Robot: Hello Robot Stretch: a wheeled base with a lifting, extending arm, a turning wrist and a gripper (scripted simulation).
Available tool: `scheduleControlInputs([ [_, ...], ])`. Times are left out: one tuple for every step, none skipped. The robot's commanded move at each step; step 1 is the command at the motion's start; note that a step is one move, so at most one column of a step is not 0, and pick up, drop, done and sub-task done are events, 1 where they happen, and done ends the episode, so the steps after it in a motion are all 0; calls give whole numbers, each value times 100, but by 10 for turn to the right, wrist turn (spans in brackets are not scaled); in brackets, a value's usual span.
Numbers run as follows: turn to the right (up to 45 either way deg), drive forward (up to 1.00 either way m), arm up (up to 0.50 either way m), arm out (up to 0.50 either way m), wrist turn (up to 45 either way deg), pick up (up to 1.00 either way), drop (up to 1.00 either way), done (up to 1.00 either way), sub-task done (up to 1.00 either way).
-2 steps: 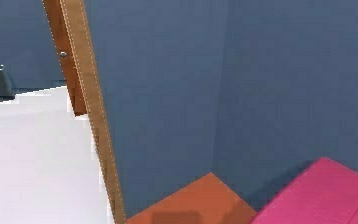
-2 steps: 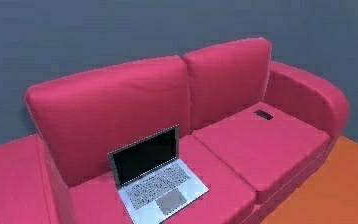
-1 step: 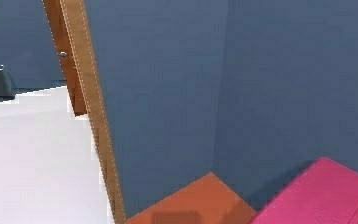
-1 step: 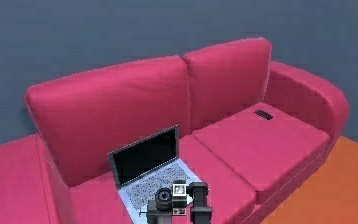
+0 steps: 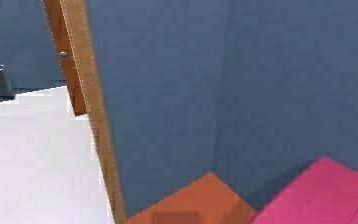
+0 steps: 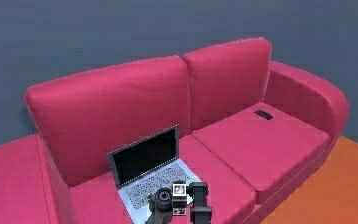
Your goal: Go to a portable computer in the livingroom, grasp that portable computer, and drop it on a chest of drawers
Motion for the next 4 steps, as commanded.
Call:
scheduleControlInputs([
  [0, 0, 0, 0, 450, 0, 0, 0, 0],
  [0, 0, 0, 0, 450, 0, 0, 0, 0],
  [0, 0, 0, 0, 30, 0, 0, 0, 0],
  [0, 0, -30, 0, 0, 0, 0, 0, 0],
])
